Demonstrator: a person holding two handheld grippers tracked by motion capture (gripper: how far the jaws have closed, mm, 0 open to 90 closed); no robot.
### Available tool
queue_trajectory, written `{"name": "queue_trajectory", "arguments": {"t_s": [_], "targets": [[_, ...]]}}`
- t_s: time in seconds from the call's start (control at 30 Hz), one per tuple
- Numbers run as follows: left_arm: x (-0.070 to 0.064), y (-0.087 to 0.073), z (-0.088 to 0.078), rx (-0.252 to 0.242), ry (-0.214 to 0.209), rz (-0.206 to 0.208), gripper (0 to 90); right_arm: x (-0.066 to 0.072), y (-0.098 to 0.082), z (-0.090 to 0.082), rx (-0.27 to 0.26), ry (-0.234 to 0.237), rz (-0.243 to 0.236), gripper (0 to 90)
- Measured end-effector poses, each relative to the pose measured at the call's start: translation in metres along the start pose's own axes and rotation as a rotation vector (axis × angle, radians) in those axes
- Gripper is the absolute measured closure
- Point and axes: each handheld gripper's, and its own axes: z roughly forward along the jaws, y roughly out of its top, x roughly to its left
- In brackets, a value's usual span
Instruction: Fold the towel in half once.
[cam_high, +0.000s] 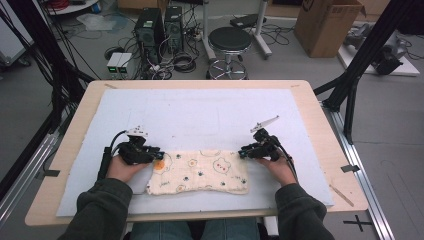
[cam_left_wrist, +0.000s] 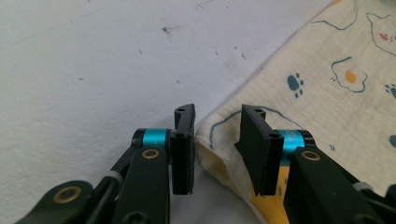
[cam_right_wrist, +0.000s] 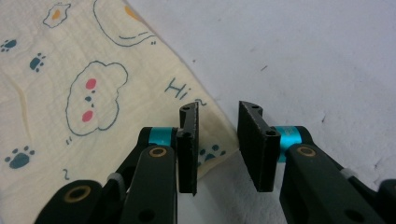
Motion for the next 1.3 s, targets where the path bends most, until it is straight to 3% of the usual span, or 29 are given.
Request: {"name": "queue_trajectory", "arguments": {"t_s": [0.6, 0.83, 1.13, 1.23, 1.3], "targets": [[-0.0014, 0.0, 0.0005, -0.004, 0.002, -0.002, 63.1, 0.0001, 0.0001, 0.0002, -0.001, -0.006, -0.006, 70.2], [-0.0034, -0.0001, 0.0004, 0.013, 0.002, 0.03, 71.3, 0.0016, 0.0005, 0.0002, 0.005, -0.023, -0.003, 72.9], [-0.0029, -0.0001, 0.0008, 0.008, -0.003, 0.023, 70.5, -0.0001, 0.0005, 0.0004, 0.003, -0.021, -0.005, 74.8], [-0.0026, -0.0001, 0.001, 0.009, 0.001, 0.033, 75.0, 0.0012, 0.0009, 0.0001, 0.011, -0.032, -0.005, 77.8], [-0.0033, -0.0002, 0.0013, 0.012, -0.007, 0.029, 80.9, 0.0003, 0.001, 0.0008, 0.006, -0.015, -0.01, 82.0]]}}
